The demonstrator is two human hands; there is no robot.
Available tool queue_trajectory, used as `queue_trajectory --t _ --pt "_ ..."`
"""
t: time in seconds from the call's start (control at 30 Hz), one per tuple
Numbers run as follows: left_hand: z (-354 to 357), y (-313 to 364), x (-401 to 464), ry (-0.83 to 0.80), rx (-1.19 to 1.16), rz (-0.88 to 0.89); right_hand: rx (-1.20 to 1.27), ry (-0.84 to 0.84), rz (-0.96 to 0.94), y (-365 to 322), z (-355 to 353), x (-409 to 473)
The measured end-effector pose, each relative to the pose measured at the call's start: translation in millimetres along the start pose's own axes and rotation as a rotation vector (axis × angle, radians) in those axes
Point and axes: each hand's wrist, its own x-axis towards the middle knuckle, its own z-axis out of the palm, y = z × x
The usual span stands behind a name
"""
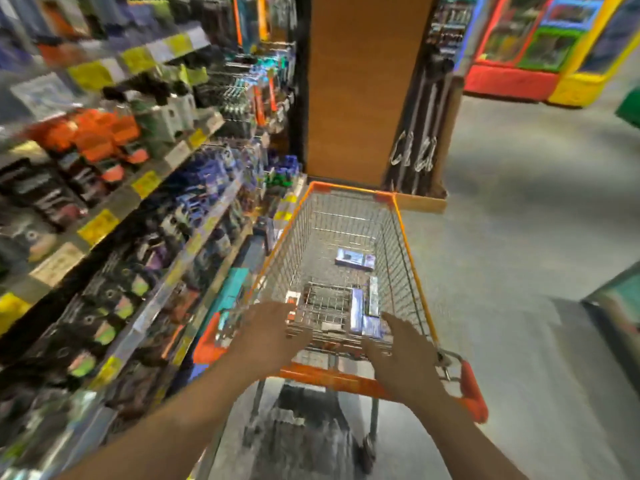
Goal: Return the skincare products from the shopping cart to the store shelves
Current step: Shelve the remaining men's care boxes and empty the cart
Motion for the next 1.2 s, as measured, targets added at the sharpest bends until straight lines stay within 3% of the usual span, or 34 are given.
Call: queue_trajectory --t 0.17,0.43,0.73,1.2 --pt "40 -8 12 -0.007 0.231 -0.083 -0.281 -0.071 -0.046 35 8 -7" --pt "38 -5 46 -0.206 0.298 -0.116 -0.305 -0.210 -0.001 41 11 30" --pt "21 6 101 -0.255 0.289 -0.114 -0.351 -0.309 0.019 32 -1 94" --pt "-7 -5 232 -0.293 0.274 -0.070 -0.409 -0.290 0.067 -4 -16 211"
